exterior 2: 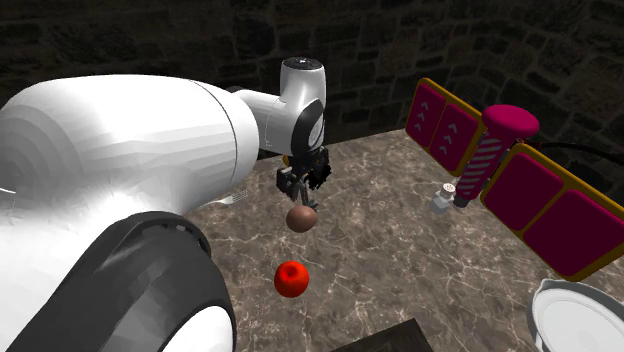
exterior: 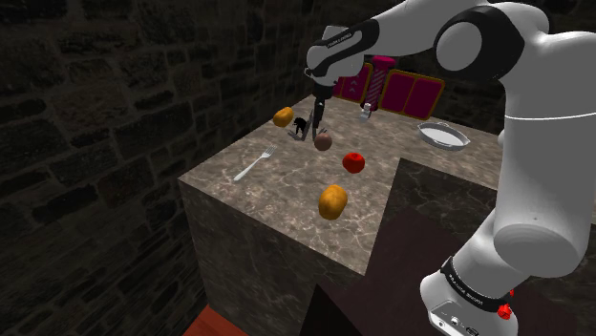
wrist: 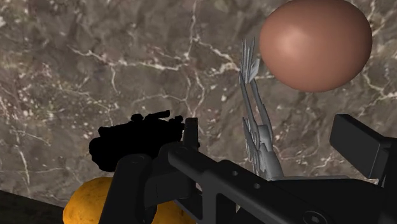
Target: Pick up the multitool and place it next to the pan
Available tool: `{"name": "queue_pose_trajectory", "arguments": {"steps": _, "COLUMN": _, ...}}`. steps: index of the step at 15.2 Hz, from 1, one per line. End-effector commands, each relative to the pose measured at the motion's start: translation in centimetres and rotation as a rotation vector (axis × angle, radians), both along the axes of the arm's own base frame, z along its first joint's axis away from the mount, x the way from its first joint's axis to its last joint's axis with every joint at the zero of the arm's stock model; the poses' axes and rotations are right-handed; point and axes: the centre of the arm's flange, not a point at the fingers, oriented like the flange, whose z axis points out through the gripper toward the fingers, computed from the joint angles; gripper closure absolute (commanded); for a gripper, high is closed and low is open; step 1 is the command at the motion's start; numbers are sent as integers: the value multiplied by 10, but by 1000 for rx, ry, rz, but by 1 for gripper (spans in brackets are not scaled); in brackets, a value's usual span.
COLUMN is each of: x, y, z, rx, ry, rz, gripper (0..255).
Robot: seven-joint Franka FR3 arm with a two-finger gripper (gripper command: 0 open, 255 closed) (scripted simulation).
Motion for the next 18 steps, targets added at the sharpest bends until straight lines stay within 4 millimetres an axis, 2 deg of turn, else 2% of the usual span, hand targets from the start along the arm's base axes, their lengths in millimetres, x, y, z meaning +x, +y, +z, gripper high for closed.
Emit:
{"name": "queue_pose_trajectory", "arguments": {"steps": 1, "x": 0, "y": 0, "z": 0, "rx": 0, "ry": 0, "rz": 0, "gripper": 0}}
{"name": "queue_pose_trajectory", "arguments": {"steps": 3, "x": 0, "y": 0, "z": 0, "rx": 0, "ry": 0, "rz": 0, "gripper": 0}}
{"name": "queue_pose_trajectory", "arguments": {"steps": 4, "x": 0, "y": 0, "z": 0, "rx": 0, "ry": 0, "rz": 0, "gripper": 255}}
{"name": "queue_pose_trajectory", "arguments": {"steps": 13, "x": 0, "y": 0, "z": 0, "rx": 0, "ry": 0, "rz": 0, "gripper": 255}}
{"name": "queue_pose_trajectory", "arguments": {"steps": 18, "x": 0, "y": 0, "z": 26, "rx": 0, "ry": 0, "rz": 0, "gripper": 255}}
